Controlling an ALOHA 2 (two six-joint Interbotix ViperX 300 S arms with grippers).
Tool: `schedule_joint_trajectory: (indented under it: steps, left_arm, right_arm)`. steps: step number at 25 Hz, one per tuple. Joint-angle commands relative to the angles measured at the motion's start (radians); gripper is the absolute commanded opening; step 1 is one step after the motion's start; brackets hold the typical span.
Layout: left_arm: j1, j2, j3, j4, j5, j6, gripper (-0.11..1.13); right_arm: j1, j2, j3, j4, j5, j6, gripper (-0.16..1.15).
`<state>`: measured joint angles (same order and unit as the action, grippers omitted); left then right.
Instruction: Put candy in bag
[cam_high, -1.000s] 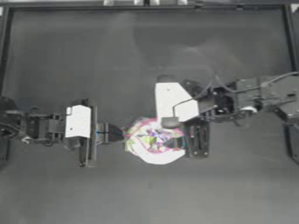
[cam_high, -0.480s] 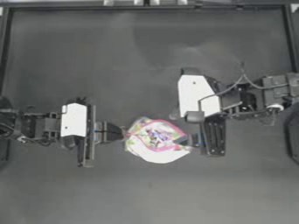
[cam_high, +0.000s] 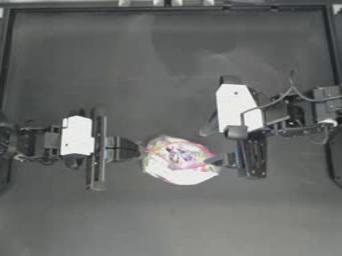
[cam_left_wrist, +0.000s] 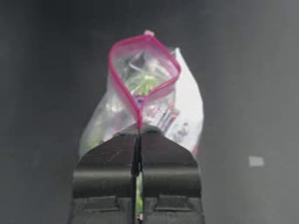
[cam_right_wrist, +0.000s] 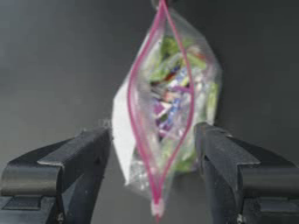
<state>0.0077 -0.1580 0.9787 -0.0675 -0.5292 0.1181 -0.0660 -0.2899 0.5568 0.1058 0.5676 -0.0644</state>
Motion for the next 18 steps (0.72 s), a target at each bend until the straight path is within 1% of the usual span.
schedule_joint_trajectory:
  steps: [1, 10, 18]
  left_arm:
    - [-0.002, -0.055, -0.003, 0.0, -0.003, 0.002, 0.03]
    - [-0.002, -0.081, 0.018, -0.002, -0.003, 0.002, 0.03]
    - [-0.002, -0.083, 0.043, 0.0, -0.003, 0.0, 0.03]
  right_arm:
    - [0.003, -0.043, -0.003, 0.003, -0.011, 0.0, 0.89]
    - [0.005, -0.124, 0.044, 0.0, -0.044, 0.028, 0.89]
    - [0.015, -0.161, 0.089, 0.003, -0.091, 0.029, 0.89]
